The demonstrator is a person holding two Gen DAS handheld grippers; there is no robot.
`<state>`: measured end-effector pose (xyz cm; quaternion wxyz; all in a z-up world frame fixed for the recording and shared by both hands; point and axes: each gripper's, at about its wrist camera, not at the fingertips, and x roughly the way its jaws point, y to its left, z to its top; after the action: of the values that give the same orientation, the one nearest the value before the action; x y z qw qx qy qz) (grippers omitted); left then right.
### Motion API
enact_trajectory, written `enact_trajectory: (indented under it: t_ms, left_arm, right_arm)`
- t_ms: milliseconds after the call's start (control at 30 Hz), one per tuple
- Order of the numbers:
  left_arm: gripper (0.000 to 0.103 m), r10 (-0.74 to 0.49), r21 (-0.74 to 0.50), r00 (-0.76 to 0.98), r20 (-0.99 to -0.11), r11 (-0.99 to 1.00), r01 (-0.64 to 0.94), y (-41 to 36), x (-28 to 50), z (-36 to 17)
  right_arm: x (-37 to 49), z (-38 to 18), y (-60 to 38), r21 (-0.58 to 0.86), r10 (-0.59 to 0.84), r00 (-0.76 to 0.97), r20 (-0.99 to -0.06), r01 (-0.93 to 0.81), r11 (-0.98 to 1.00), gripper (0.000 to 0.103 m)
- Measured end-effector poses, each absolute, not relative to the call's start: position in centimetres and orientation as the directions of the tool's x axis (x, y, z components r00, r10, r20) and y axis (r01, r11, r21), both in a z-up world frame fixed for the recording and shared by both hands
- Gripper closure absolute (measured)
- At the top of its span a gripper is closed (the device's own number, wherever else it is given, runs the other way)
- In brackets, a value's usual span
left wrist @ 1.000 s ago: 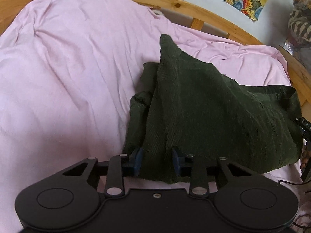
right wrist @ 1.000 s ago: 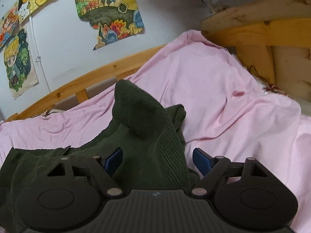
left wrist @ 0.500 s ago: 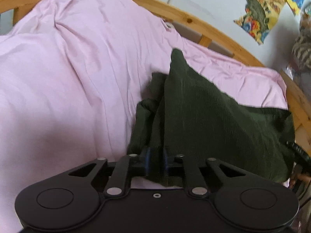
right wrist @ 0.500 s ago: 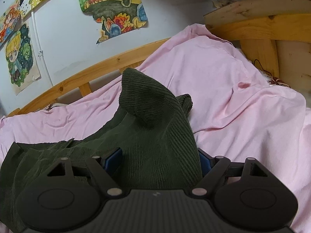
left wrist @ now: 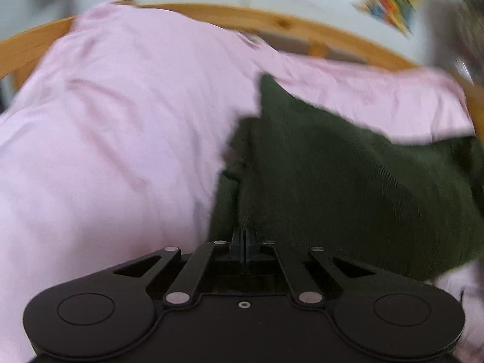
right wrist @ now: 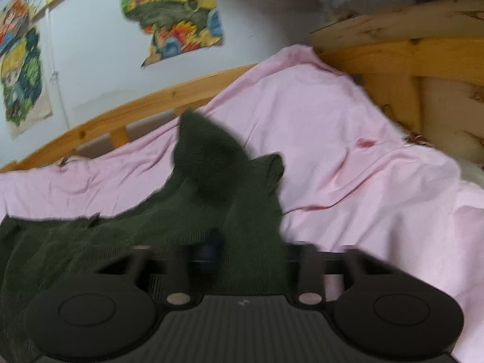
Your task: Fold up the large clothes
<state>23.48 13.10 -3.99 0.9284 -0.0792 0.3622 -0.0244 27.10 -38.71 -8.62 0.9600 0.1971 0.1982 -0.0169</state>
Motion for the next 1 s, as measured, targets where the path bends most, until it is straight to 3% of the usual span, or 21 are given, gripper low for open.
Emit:
enact_trajectory:
  t_ms: [33, 100, 300, 500, 633, 700, 800, 900, 967, 1000]
  left_arm:
    - [0.103, -0.094, -0.204, 0.748, -0.657, 0.977, -0.056, 13.8, 22.8, -3.9]
    - [0.103, -0.084, -0.254, 0.753, -0.653, 0.96, -0.114, 14.8, 21.4, -4.1]
    - [0.103, -0.074, -0.269, 0.726, -0.683, 0.95, -0.156, 15.2, 20.8, -5.6]
    - [0.103, -0.084, -0.241, 0.713, -0.696, 0.963, -0.122, 15.0, 21.9, -5.5]
    - [0.103, -0.076, -0.217, 0.703, -0.707, 0.97, -0.113, 14.8, 21.7, -5.5]
    - [0.103, -0.073, -0.209, 0.702, -0.709, 0.972, -0.111, 14.7, 21.7, -5.5]
    - [0.101, -0.082, -0.234, 0.703, -0.706, 0.964, -0.123, 15.1, 21.8, -5.5]
    - [0.08, -0.078, -0.278, 0.718, -0.692, 0.946, -0.165, 15.5, 21.3, -5.2]
    - [0.045, -0.074, -0.279, 0.736, -0.672, 0.947, -0.16, 15.1, 20.6, -4.8]
    - [0.038, -0.068, -0.276, 0.754, -0.654, 0.949, -0.154, 14.7, 20.0, -4.5]
  right_arm:
    - [27.0, -8.4, -39.1, 0.397, 0.056, 0.926, -0.374, 0.105, 0.912, 0.091]
    - [26.9, -8.1, -39.4, 0.41, 0.061, 0.935, -0.35, 0.095, 0.907, 0.092]
    - [28.1, -9.0, -40.6, 0.465, 0.078, 0.918, -0.388, 0.121, 0.877, 0.092]
    - [29.4, -7.6, -40.7, 0.345, 0.048, 0.935, -0.351, 0.082, 0.935, 0.062]
    - [32.1, -8.0, -41.7, 0.274, -0.003, 0.934, -0.356, 0.108, 0.956, 0.061]
    - [32.9, -9.0, -42.9, 0.33, -0.007, 0.925, -0.38, 0.142, 0.933, 0.061]
    - [32.7, -9.5, -43.5, 0.372, -0.01, 0.924, -0.383, 0.164, 0.913, 0.049]
    - [31.7, -8.4, -42.9, 0.342, -0.02, 0.941, -0.338, 0.143, 0.929, 0.045]
    - [30.7, -7.5, -42.2, 0.295, -0.043, 0.953, -0.299, 0.135, 0.946, 0.025]
    - [30.0, -7.1, -41.6, 0.277, -0.044, 0.962, -0.268, 0.121, 0.953, 0.013]
